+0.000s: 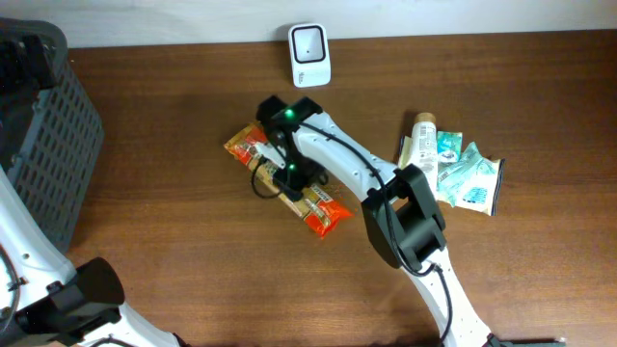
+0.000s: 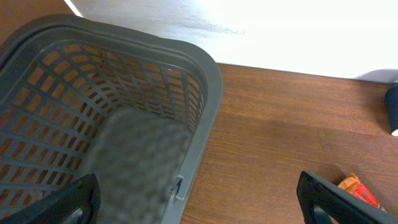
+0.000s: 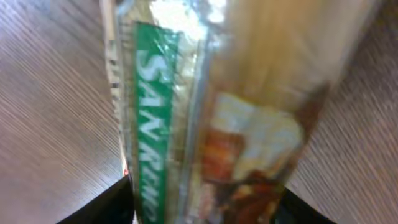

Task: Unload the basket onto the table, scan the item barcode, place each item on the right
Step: 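Lift the spaghetti package and hold it over the white scanner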

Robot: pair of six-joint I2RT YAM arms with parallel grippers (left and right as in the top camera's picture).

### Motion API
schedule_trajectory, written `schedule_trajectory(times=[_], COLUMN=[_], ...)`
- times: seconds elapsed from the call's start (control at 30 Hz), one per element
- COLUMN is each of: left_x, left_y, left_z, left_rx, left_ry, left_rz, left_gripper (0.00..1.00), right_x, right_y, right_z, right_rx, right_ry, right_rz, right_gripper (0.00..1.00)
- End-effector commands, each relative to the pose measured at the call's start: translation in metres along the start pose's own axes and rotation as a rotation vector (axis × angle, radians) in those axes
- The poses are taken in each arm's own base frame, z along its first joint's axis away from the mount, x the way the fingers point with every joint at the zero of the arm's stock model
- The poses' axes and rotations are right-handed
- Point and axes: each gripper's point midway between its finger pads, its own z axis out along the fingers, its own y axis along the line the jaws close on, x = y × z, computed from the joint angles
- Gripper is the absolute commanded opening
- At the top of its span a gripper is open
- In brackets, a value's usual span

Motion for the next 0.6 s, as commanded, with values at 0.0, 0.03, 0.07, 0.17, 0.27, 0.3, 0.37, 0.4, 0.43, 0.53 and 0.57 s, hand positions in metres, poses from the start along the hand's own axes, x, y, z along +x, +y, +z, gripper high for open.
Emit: schedule_trajectory(times=[0.0, 0.03, 0.07, 0.17, 0.27, 0.3, 0.37, 0.4, 0.43, 0.53, 0.57], left_x=[-0.005, -0.005, -0.005, -0.005, -0.005, -0.005, -0.005, -0.005, -0.005, -0.005, -0.005], left_y=[-0.001, -0.001, -0.001, -0.001, -0.001, -0.001, -0.001, -0.001, -0.001, -0.001, -0.001], left_z=[-0.007, -0.007, -0.007, -0.007, -0.007, -0.007, -0.007, -0.007, -0.007, -0.007, -0.007], left_rx=[0.004, 0.004, 0.004, 0.004, 0.004, 0.004, 0.004, 0.004, 0.004, 0.004, 0.004], left_ry=[-0.024, -0.024, -0.024, -0.023, -0.024, -0.024, -0.024, -0.024, -0.024, -0.024, -0.023], left_rz=[0.018, 0.018, 0.018, 0.018, 0.018, 0.018, 0.018, 0.018, 0.018, 0.018, 0.018], left_gripper=[0.99, 0.99, 0.99, 0.99, 0.99, 0.99, 0.99, 0.99, 0.99, 0.99, 0.99], right_x=[0.000, 0.002, 0.002, 0.000, 0.003, 0.009, 0.019, 0.025, 0.030, 0.035, 0.035], right_y=[-0.004, -0.009, -0.013, -0.011, -0.015, -0.017, -0.021, -0.024, -0.030, -0.030, -0.029], right_z=[-0.010, -0.017, -0.031, -0.087, -0.160, -0.197, -0.261, -0.283, -0.297, -0.316, -0.322], right_rx=[-0.117, -0.197, -0.295, -0.511, -0.717, -0.812, -1.000, -1.065, -1.085, -1.056, -1.043], right_ry=[-0.048, -0.076, -0.125, -0.299, -0.530, -0.655, -0.884, -0.962, -1.000, -1.033, -1.047], right_rz=[0.042, 0.084, 0.126, 0.121, 0.095, 0.064, 0.010, -0.005, 0.001, -0.026, -0.047], right_gripper=[0.32, 0.23, 0.14, 0.06, 0.04, 0.04, 0.04, 0.04, 0.04, 0.04, 0.04])
